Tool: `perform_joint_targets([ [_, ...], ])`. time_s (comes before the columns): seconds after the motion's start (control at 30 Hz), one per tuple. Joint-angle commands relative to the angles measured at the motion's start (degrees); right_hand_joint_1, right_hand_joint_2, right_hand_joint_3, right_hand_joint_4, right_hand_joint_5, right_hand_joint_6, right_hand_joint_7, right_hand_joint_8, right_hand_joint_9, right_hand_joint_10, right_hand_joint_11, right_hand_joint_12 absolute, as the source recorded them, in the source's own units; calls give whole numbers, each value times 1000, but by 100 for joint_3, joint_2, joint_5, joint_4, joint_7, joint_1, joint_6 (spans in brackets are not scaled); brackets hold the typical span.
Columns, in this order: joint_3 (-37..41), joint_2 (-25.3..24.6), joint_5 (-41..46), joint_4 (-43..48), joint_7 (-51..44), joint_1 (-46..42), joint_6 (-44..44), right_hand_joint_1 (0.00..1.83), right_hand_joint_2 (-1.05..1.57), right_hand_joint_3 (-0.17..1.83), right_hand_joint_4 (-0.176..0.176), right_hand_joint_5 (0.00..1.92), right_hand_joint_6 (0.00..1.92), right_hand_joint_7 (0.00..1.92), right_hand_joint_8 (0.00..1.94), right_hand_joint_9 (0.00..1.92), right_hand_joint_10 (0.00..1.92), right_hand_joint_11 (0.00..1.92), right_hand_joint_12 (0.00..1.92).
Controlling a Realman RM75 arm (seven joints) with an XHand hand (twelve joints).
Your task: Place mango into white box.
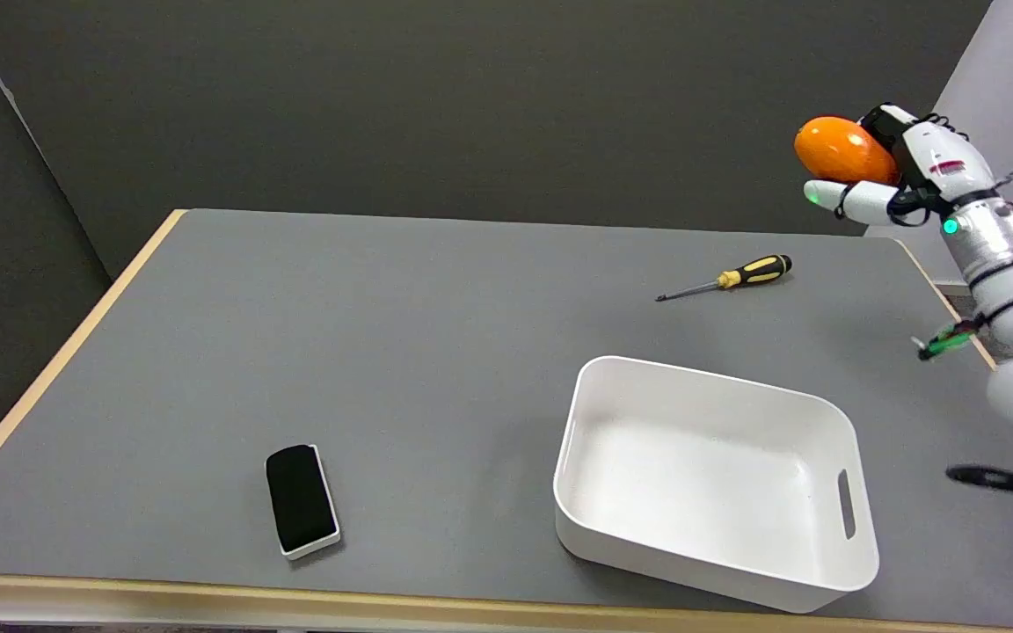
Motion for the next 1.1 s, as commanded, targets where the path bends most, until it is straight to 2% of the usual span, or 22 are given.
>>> perform_joint_targets([
  [0.03, 493, -492, 410, 2858, 943, -3358, 1359, 1205, 1141, 233, -175, 581, 1445, 882, 1383, 870, 1332, 839, 1921],
  [0.2, 114, -492, -383, 3111, 943, -3621, 1842, 1199, 1154, 220, -176, 582, 1449, 863, 1414, 841, 1312, 838, 1921],
  [0.27, -21, -492, -752, 3122, 943, -3731, 2298, 1192, 1114, 304, -176, 685, 1447, 750, 1457, 825, 1407, 837, 1921],
  [0.4, -324, -550, -1226, 2905, 894, -4031, 3703, 1192, 1118, 296, -176, 689, 1447, 746, 1457, 852, 1376, 829, 1921],
  [0.63, -703, -620, -1883, 2396, 895, -4114, 5152, 1193, 1105, 319, -176, 696, 1448, 749, 1459, 867, 1362, 841, 1917],
  [0.7, -773, -627, -2122, 2058, 1052, -4083, 5867, 1193, 1103, 322, -176, 696, 1448, 750, 1459, 867, 1362, 842, 1917],
  [0.8, -1142, -587, -2087, 1488, 1529, -3991, 6851, 1193, 1100, 328, -176, 697, 1447, 751, 1459, 870, 1366, 844, 1917],
  [0.9, -1531, -675, -2002, 944, 1750, -3760, 7339, 1193, 1102, 323, -176, 697, 1446, 751, 1458, 872, 1370, 846, 1918],
  [1.1, -1898, -1109, -1447, 475, 1750, -3327, 7217, 1192, 1129, 271, -176, 691, 1443, 743, 1454, 874, 1366, 855, 1919],
])
